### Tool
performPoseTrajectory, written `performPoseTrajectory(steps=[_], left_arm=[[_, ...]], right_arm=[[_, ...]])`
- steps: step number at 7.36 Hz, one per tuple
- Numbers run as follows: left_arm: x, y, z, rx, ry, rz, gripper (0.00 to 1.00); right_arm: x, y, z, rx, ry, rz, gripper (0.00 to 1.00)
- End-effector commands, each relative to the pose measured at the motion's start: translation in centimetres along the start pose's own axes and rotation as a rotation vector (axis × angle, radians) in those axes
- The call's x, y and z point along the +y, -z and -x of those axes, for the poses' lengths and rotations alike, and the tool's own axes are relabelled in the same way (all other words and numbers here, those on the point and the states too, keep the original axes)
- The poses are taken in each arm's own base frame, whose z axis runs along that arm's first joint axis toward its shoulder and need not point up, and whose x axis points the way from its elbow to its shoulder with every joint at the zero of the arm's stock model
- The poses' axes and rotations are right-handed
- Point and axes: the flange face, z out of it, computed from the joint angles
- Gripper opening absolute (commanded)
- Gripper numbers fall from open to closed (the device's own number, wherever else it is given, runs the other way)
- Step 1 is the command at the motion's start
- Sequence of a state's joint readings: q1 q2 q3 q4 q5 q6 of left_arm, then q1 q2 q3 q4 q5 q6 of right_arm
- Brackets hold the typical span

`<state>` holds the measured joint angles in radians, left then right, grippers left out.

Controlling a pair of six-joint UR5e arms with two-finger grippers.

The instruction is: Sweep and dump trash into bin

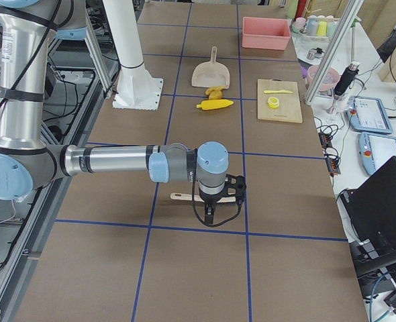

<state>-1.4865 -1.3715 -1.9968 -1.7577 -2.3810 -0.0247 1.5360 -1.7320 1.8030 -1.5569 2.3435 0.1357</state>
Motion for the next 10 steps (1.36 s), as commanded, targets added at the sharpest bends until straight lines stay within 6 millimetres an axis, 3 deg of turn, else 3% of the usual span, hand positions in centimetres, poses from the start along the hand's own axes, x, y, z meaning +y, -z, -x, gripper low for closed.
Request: performPoseTrajectory(steps=[1,2,4,5,6,8,9,10], left_arm=[[-2.3,-1.1,-8.7,0.076,-0.208,0.003,0.99],[-2.5,-2.4,-13.3,0.132,-0.354,-0.023,0.98],[-2.3,-4.4,-17.3,0.196,-0.478,-0.029,0.98],[-2.6,-6.6,-19.3,0.182,-0.523,-0.007,0.98],[-2.4,-8.8,-20.9,0.086,-0.572,-0.005,0.98],[-2.6,-8.9,-21.2,0.031,-0.585,-0.021,0.99],[-2.8,-8.2,-21.8,0.032,-0.596,-0.041,0.98],[-2.8,-7.6,-22.7,0.044,-0.615,-0.057,0.98]], right_arm=[[0.5,0.5,-0.8,-0.026,-0.02,-0.009,1.0],[0.3,0.5,-0.9,-0.017,-0.02,-0.01,1.0],[0.3,0.2,-0.6,-0.024,-0.013,-0.003,1.0],[0.5,0.3,-0.8,-0.007,-0.001,-0.01,1.0],[0.3,0.4,0.1,0.01,0.052,-0.014,1.0],[0.3,0.4,1.4,-0.003,0.073,-0.011,1.0],[1.1,0.1,3.1,-0.006,0.116,0.003,1.0],[3.3,-1.3,3.9,-0.004,0.13,0.052,1.0]])
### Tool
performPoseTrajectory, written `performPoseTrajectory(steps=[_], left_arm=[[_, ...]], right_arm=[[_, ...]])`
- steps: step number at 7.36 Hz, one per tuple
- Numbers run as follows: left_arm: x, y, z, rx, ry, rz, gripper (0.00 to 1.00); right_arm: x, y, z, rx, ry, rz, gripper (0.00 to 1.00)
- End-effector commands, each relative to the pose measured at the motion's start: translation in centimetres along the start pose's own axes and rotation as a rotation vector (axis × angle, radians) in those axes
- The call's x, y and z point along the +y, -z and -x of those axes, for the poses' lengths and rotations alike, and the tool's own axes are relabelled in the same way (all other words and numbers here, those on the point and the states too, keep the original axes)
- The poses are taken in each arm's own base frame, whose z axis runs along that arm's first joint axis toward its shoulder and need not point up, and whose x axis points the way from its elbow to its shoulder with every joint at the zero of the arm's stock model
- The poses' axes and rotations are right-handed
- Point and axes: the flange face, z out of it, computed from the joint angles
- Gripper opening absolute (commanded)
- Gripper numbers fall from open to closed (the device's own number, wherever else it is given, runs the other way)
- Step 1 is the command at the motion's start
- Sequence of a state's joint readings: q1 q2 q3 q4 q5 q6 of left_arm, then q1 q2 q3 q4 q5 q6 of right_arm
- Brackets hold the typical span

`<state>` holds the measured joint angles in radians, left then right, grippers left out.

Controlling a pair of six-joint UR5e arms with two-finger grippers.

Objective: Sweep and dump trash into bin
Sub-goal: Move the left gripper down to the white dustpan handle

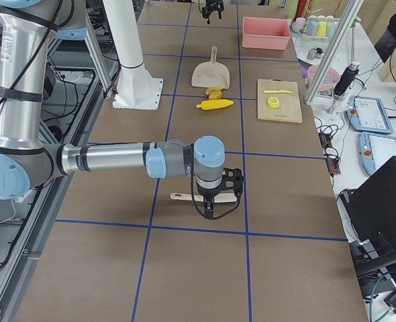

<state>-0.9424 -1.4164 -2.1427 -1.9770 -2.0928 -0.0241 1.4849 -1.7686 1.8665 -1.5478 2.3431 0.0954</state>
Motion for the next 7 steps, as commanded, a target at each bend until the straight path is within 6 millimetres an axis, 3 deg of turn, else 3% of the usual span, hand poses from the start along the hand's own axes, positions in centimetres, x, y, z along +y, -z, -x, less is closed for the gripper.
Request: performPoseTrajectory(steps=[1,2,4,7], left_arm=[[-1.9,0.7,-3.8,0.042,-0.084,-0.052,0.99],[-2.4,-0.6,-6.0,0.039,-0.164,-0.07,0.98],[-3.9,-3.6,-8.4,0.05,-0.469,-0.079,0.98],[-4.9,-5.3,-8.6,0.055,-0.474,-0.056,0.98]], right_arm=[[3.5,-2.8,2.1,-0.002,0.044,0.09,1.0],[4.5,-3.9,2.4,-0.007,0.05,0.123,1.0],[4.4,-4.7,3.5,0.017,0.114,0.091,1.0],[3.7,-8.7,7.1,0.068,0.122,0.068,1.0]])
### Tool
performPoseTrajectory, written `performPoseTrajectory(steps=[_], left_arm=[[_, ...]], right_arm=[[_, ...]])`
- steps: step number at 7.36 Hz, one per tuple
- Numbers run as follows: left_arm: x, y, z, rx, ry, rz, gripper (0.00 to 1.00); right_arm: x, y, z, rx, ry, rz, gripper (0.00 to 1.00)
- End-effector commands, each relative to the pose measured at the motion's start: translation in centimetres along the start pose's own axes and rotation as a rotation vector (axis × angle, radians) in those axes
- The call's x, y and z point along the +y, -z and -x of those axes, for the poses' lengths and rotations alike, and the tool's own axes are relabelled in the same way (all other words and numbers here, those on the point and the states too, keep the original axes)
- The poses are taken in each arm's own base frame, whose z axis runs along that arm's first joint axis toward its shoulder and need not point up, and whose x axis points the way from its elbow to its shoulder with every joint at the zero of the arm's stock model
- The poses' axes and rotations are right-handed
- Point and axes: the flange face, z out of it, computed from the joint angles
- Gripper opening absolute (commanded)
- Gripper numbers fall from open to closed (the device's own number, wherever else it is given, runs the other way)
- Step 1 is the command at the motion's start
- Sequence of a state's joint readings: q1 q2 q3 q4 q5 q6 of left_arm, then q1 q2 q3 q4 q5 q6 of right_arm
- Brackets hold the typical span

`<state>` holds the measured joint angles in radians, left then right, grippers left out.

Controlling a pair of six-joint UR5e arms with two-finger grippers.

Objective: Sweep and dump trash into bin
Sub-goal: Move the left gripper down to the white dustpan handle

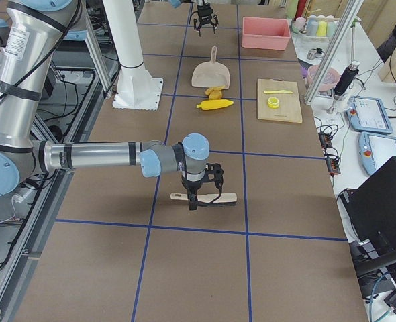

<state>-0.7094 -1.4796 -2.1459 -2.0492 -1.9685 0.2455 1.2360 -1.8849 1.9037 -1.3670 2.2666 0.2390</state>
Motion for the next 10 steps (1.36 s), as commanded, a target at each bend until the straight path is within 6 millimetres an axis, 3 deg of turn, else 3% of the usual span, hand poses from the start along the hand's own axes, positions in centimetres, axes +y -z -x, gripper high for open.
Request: performPoseTrajectory(steps=[1,3,4,6,9,10], left_arm=[[-1.8,-1.4,0.4,0.01,-0.016,-0.017,0.99],[-2.7,-2.8,0.2,0.027,-0.042,-0.023,0.98],[-4.7,-3.6,0.8,0.024,-0.051,-0.045,0.98],[-4.6,-5.7,1.4,0.027,-0.037,-0.017,0.98],[-4.8,-6.9,1.4,-0.002,-0.051,-0.003,0.97],[-4.9,-8.5,0.7,-0.011,-0.064,0.009,0.97]], right_arm=[[-0.8,-2.5,2.8,0.016,0.024,-0.003,1.0],[-0.8,-5.0,3.3,0.007,0.025,0.029,1.0],[-0.7,-5.3,3.6,-0.003,0.023,0.04,1.0],[-0.3,-6.7,3.7,-0.023,0.002,0.083,1.0],[0.5,-8.7,4.7,-0.02,-0.02,0.137,1.0],[0.6,-9.1,4.5,-0.011,-0.02,0.144,0.87]])
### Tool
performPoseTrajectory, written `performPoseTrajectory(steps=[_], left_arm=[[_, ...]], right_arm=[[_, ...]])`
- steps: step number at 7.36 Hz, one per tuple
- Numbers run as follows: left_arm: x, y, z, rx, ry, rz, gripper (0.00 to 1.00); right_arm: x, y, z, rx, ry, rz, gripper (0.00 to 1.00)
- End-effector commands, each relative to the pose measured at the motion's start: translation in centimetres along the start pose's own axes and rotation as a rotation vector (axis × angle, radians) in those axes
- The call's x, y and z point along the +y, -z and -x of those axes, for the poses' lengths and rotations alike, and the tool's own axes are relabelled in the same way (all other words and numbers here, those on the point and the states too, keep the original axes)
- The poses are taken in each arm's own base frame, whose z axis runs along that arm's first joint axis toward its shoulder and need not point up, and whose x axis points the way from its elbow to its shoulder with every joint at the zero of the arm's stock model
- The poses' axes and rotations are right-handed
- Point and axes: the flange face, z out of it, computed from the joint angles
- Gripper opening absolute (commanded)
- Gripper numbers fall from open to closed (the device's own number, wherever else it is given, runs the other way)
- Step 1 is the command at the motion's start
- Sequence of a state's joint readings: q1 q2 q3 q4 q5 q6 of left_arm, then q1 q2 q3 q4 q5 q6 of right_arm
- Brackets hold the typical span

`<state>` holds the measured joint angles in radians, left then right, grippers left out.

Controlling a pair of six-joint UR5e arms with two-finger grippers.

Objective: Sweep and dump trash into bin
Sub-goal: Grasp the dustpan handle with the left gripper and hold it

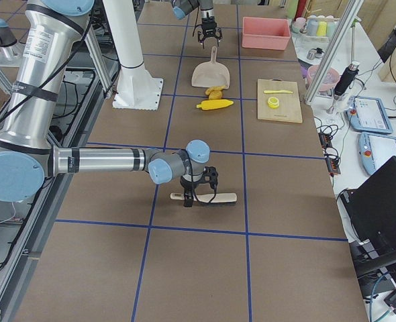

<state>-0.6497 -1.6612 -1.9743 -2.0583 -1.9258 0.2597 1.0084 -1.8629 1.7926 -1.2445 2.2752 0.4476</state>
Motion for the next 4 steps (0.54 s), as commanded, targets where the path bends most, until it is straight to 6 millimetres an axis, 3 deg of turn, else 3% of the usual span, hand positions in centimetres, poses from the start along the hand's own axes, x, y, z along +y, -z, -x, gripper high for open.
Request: performPoseTrajectory(steps=[1,2,4], left_arm=[[0.34,-2.79,-0.75,-0.01,-0.018,0.018,0.97],[0.29,-2.74,-0.78,-0.008,-0.019,0.017,0.97],[0.35,-3.07,-1.01,-0.003,-0.016,0.025,0.97]], right_arm=[[0.21,-0.81,-0.32,0.013,-0.005,0.015,0.68],[0.27,-0.84,-0.4,0.015,-0.003,0.015,0.59],[0.45,-0.67,-0.57,0.019,0.0,0.008,0.52]])
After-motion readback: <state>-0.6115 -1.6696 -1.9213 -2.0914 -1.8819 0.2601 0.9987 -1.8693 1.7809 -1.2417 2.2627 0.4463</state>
